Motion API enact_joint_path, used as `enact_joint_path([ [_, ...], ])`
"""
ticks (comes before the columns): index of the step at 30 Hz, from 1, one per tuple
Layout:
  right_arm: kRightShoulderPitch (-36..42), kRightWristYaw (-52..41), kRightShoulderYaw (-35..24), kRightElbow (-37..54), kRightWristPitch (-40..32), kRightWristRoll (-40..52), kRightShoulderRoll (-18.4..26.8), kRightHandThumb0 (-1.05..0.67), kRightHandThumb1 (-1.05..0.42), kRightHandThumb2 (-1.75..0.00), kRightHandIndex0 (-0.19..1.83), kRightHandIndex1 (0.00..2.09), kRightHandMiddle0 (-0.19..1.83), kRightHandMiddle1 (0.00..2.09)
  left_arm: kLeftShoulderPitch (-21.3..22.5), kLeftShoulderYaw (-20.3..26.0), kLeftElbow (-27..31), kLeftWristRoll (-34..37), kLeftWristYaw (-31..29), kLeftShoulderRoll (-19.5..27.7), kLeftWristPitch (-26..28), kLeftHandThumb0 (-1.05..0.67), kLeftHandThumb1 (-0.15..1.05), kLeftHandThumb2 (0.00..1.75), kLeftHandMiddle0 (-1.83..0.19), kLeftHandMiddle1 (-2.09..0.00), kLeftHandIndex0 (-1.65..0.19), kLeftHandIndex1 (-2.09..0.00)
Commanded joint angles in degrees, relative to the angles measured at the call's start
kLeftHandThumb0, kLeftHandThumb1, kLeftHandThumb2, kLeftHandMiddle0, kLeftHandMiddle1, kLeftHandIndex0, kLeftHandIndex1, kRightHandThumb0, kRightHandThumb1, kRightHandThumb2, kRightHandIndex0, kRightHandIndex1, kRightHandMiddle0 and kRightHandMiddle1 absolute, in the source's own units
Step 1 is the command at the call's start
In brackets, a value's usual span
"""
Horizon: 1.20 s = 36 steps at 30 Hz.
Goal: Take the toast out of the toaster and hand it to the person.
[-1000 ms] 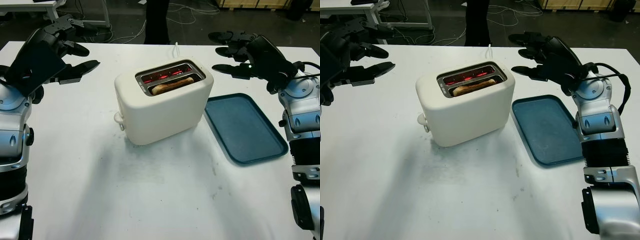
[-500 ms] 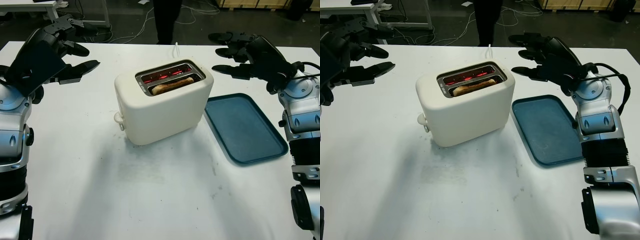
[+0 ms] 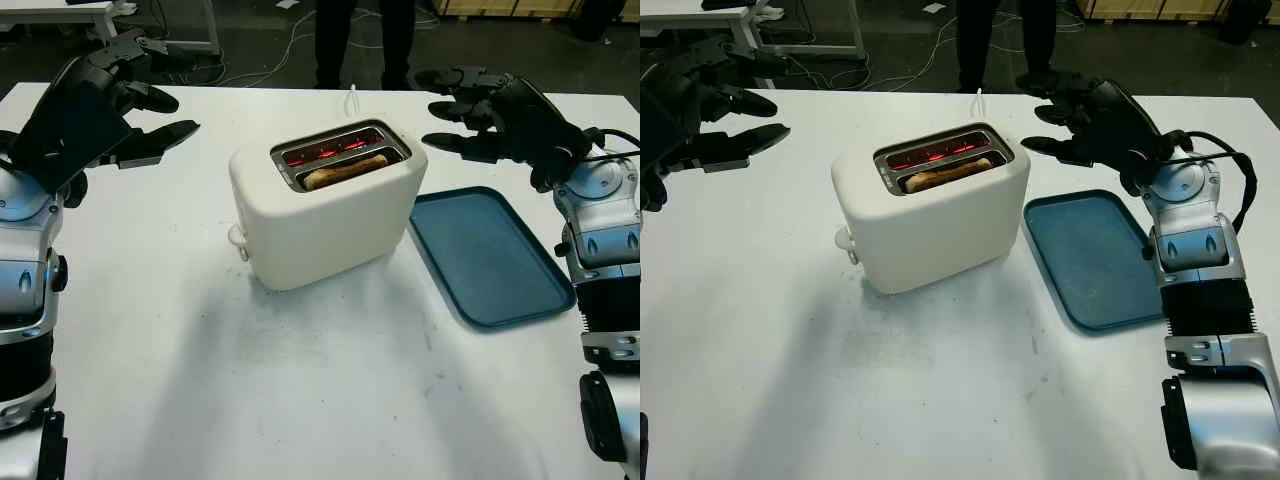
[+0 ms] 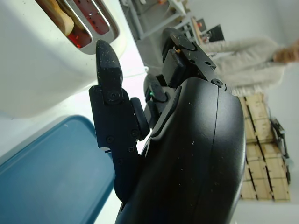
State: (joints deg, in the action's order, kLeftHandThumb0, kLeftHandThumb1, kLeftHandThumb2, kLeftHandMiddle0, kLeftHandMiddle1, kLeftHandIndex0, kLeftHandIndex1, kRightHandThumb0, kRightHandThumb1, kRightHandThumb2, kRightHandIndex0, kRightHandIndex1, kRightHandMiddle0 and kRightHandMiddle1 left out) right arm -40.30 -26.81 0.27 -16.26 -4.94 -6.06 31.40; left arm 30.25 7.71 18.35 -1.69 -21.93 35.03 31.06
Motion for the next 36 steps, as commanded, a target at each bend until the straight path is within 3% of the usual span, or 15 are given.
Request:
enact_joint_path([
  [1, 0.26, 0.27, -0.05, -0.69, 0.64, -0.14, 0.27, -0.38, -0.92, -0.14, 0.46, 0.01, 0.42, 0.01, -0.01, 0.13, 0.66, 0.58, -0.07, -0.07, 0.35, -0.27, 0.76, 0.44, -0.08, -1.15, -0.20, -0.80],
  [36, 0.08, -0.07, -0.29, -1.89, 2.30, -0.67, 0.23, -0.42, -0.92, -0.14, 0.46, 0.00, 0.43, 0.00, 0.04, 0.32, 0.36, 0.92, 0.28, 0.30, -0.02, -0.30, 0.76, 0.42, -0.09, -1.15, -0.20, -0.79],
])
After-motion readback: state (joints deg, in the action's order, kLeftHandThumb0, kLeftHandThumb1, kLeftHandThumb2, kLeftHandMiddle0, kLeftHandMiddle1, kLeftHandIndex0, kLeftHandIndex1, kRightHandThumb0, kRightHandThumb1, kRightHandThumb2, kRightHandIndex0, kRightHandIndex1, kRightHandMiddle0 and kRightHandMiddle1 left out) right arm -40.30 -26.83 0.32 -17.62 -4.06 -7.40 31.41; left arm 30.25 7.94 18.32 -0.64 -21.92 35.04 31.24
